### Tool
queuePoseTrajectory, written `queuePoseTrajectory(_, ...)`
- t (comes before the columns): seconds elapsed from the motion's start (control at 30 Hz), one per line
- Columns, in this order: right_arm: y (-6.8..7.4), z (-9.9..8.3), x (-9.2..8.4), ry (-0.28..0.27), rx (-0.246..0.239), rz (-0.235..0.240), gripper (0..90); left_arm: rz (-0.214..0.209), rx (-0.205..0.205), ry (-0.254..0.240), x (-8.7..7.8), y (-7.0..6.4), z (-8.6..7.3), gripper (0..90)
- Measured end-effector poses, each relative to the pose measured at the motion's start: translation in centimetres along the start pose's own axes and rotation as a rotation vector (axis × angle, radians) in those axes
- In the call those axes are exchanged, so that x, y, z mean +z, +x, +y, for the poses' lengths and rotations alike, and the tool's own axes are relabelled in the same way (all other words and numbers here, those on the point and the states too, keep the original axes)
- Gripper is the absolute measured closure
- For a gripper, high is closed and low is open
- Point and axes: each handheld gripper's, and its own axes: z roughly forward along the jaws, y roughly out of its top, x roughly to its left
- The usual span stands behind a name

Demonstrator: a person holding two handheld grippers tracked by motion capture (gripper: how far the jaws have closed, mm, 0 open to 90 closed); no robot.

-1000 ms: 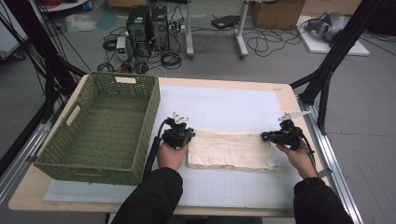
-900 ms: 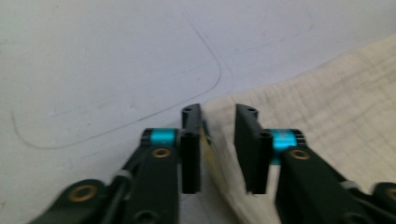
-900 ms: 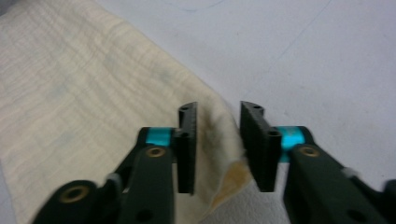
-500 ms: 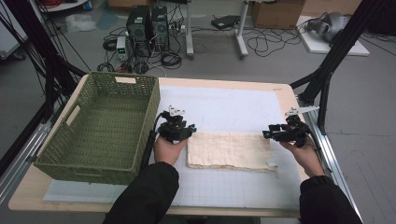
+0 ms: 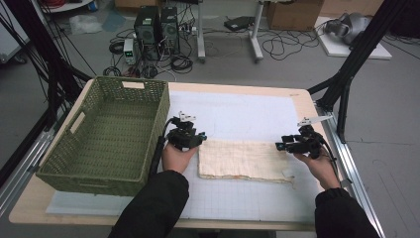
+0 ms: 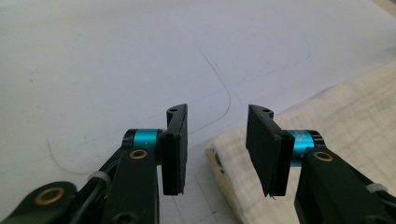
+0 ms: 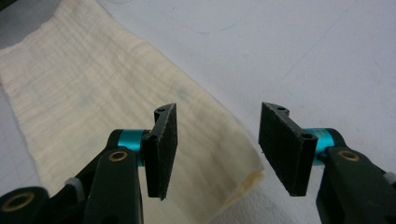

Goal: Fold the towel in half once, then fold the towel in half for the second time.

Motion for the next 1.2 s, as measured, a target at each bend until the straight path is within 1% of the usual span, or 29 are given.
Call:
queuePoseTrajectory(0.1, -0.2, -0.1, 0.1, 0.004, 0.005, -0.006, 47.2, -0.001, 0.008, 0.012, 0.4, 0.0, -0.3, 58.6)
queuePoseTrajectory(0.23, -0.5, -0.1, 0.3, 0.011, 0.005, -0.007, 47.9, -0.011, -0.010, 0.038, 1.2, 0.3, -0.5, 56.0)
queuePoseTrajectory(0.27, -0.6, -0.1, 0.4, 0.018, 0.011, -0.008, 47.9, -0.027, -0.016, 0.051, 1.5, 0.3, -0.6, 54.1)
queuePoseTrajectory(0.3, -0.7, -0.2, 0.6, 0.018, 0.009, -0.006, 47.9, -0.033, -0.016, 0.060, 1.6, 0.3, -0.7, 53.9)
queuePoseTrajectory(0.37, -0.9, -0.2, 0.9, 0.023, 0.008, -0.009, 48.3, -0.036, -0.002, 0.088, 2.1, 0.2, -0.9, 54.7)
queuePoseTrajectory(0.4, -1.0, -0.2, 1.1, 0.028, 0.016, -0.008, 48.9, -0.039, 0.002, 0.101, 2.3, 0.1, -1.0, 55.8)
queuePoseTrajectory(0.47, -1.2, -0.3, 1.5, 0.039, 0.029, -0.003, 50.9, -0.037, 0.009, 0.115, 2.7, -0.1, -1.2, 60.2)
queuePoseTrajectory(0.5, -1.3, -0.4, 1.8, 0.045, 0.027, -0.004, 52.1, -0.023, 0.028, 0.106, 2.8, -0.3, -1.3, 62.5)
queuePoseTrajectory(0.53, -1.3, -0.4, 2.0, 0.051, 0.030, 0.003, 55.8, -0.020, 0.035, 0.106, 2.8, -0.4, -1.3, 67.5)
queuePoseTrajectory(0.57, -1.3, -0.5, 2.2, 0.061, 0.034, 0.015, 60.3, -0.015, 0.034, 0.103, 2.9, -0.4, -1.3, 71.6)
queuePoseTrajectory(0.63, -1.1, -0.5, 2.8, 0.088, 0.004, 0.024, 68.9, -0.040, 0.026, 0.101, 2.9, -0.2, -1.4, 80.2)
queuePoseTrajectory(0.67, -0.9, -0.6, 3.1, 0.094, -0.003, 0.021, 71.9, -0.040, 0.030, 0.098, 2.9, -0.3, -1.4, 82.8)
queuePoseTrajectory(0.7, -0.9, -0.6, 3.0, 0.089, -0.009, 0.018, 78.8, -0.032, 0.040, 0.096, 2.9, -0.4, -1.3, 84.1)
queuePoseTrajectory(0.73, -1.0, -0.6, 3.1, 0.094, 0.009, 0.045, 80.8, -0.029, 0.046, 0.095, 2.9, -0.5, -1.3, 84.7)
queuePoseTrajectory(0.77, -1.2, -0.7, 3.0, 0.094, 0.022, 0.056, 84.6, -0.029, 0.041, 0.091, 2.8, -0.4, -1.3, 85.0)
queuePoseTrajectory(0.8, -1.2, -0.7, 3.0, 0.097, 0.028, 0.070, 84.9, -0.021, 0.035, 0.086, 2.7, -0.3, -1.2, 85.3)
queuePoseTrajectory(0.83, -1.2, -0.7, 2.9, 0.099, 0.024, 0.067, 85.2, -0.017, 0.033, 0.076, 2.5, -0.2, -1.1, 85.6)
queuePoseTrajectory(0.87, -1.1, -0.5, 2.7, 0.091, 0.015, 0.060, 85.4, -0.013, 0.024, 0.052, 2.3, -0.2, -1.0, 85.7)
queuePoseTrajectory(0.93, -0.9, -0.1, 2.1, 0.053, 0.012, 0.052, 85.5, -0.008, 0.006, 0.001, 1.8, 0.0, -0.6, 85.7)
queuePoseTrajectory(1.0, -0.9, 0.4, 1.4, 0.015, 0.007, 0.037, 85.6, -0.002, -0.012, -0.069, 1.1, 0.2, -0.2, 85.7)
queuePoseTrajectory(1.03, -0.8, 0.6, 1.1, -0.007, 0.000, 0.029, 85.7, -0.003, -0.023, -0.090, 0.8, 0.4, 0.0, 85.7)
queuePoseTrajectory(1.07, -0.7, 0.7, 0.8, -0.029, 0.002, 0.028, 85.7, -0.007, -0.027, -0.099, 0.7, 0.5, 0.0, 85.7)
queuePoseTrajectory(1.1, -0.8, 0.7, 0.8, -0.038, 0.005, 0.035, 85.7, -0.007, -0.017, -0.089, 0.7, 0.6, -0.1, 85.7)
queuePoseTrajectory(1.13, -0.8, 0.6, 0.9, -0.027, 0.014, 0.040, 85.7, -0.011, -0.007, -0.073, 0.8, 0.5, -0.2, 85.7)
queuePoseTrajectory(1.2, -0.7, 0.3, 1.3, -0.001, 0.008, 0.035, 85.7, -0.010, 0.013, -0.068, 0.8, 0.3, -0.5, 85.7)
